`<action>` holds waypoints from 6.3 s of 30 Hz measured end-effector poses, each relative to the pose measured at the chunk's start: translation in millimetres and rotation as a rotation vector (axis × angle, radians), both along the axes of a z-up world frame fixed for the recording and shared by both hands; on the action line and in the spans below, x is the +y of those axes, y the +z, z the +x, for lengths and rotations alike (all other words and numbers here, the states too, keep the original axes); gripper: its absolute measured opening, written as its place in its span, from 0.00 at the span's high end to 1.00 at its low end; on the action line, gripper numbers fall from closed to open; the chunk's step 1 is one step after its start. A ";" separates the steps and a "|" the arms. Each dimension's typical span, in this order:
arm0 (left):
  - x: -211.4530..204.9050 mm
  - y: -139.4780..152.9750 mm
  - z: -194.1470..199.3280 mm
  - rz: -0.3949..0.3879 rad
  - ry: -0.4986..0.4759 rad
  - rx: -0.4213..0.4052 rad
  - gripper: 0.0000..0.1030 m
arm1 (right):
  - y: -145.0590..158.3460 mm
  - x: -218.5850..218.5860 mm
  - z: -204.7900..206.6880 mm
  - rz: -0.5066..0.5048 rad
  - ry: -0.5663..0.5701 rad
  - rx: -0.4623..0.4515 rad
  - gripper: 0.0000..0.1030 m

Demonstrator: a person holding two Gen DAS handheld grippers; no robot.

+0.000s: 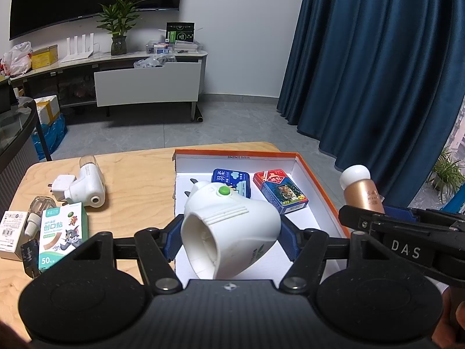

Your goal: Organize rigid objects

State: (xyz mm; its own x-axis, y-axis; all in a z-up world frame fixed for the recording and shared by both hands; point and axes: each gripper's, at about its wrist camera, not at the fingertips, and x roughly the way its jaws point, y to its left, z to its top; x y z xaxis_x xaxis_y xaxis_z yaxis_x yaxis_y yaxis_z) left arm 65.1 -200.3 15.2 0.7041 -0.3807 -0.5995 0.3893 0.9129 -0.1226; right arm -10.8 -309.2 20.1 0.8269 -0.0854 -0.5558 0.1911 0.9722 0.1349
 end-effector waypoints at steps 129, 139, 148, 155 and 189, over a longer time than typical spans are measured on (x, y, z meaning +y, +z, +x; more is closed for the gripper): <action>-1.7 -7.1 3.1 -0.004 0.000 0.024 0.35 | -22.8 7.8 13.4 0.013 -0.003 0.048 0.53; -1.4 -7.2 2.5 -0.004 0.002 0.030 0.35 | -26.6 8.1 14.6 0.013 -0.002 0.053 0.53; -1.4 -9.2 3.0 -0.003 0.003 0.036 0.35 | -29.1 9.0 16.1 0.012 -0.003 0.056 0.53; -2.6 -10.8 3.7 -0.003 0.002 0.037 0.35 | -30.3 9.6 15.8 0.013 -0.002 0.058 0.53; -3.4 -18.0 6.4 0.004 -0.009 0.048 0.35 | -36.9 7.9 18.9 0.012 0.000 0.081 0.53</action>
State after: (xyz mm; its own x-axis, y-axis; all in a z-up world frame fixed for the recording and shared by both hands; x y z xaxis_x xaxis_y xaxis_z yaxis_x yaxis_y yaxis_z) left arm 71.5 -203.7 -2.8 0.6710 -0.3844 -0.6340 0.3913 0.9099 -0.1376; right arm 8.0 -301.3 -16.8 0.7794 -0.0781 -0.6216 0.2019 0.9706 0.1311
